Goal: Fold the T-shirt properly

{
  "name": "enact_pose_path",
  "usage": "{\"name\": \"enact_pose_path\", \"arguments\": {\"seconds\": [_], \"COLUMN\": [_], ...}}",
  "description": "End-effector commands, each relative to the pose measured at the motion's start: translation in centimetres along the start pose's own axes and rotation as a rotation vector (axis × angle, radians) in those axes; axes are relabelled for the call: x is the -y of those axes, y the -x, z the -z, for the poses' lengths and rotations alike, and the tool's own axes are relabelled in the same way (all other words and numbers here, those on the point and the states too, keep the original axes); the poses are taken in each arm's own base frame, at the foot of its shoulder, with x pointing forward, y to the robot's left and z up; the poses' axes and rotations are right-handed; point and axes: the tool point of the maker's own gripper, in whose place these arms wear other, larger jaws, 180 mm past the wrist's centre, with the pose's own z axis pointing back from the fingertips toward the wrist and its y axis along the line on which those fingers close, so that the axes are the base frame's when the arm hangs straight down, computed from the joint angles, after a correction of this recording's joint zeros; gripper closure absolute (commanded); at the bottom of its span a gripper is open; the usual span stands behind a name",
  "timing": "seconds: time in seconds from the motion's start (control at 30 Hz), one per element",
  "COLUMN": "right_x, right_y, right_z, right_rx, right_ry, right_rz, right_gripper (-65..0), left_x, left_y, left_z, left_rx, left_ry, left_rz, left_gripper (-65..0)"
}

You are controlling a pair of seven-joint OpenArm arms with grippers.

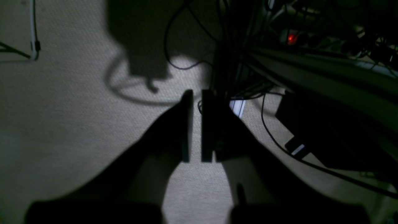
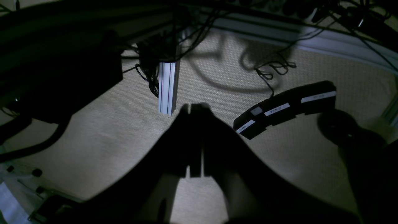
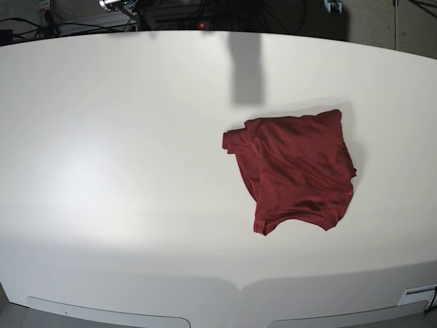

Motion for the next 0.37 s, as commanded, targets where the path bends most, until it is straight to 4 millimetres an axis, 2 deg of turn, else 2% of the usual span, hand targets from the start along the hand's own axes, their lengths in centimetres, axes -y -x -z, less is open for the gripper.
{"name": "enact_pose_path", "arguments": {"seconds": [0.0, 0.33], "right_x": [0.7, 0.8], "right_y": [-0.4, -1.7], "right_z": [-0.2, -0.3], "right_rx": [0.020, 0.046], "right_ry": [0.009, 0.013], "right_rz": [0.001, -0.004], "right_gripper": [0.0, 0.0], "left_x": [0.1, 0.5], "left_y": [0.1, -1.0], "left_z": [-0.1, 0.3], "left_rx": [0.007, 0.028], "left_ry": [0.001, 0.006], "left_rz": [-0.001, -0.020], "left_gripper": [-5.5, -5.5]}}
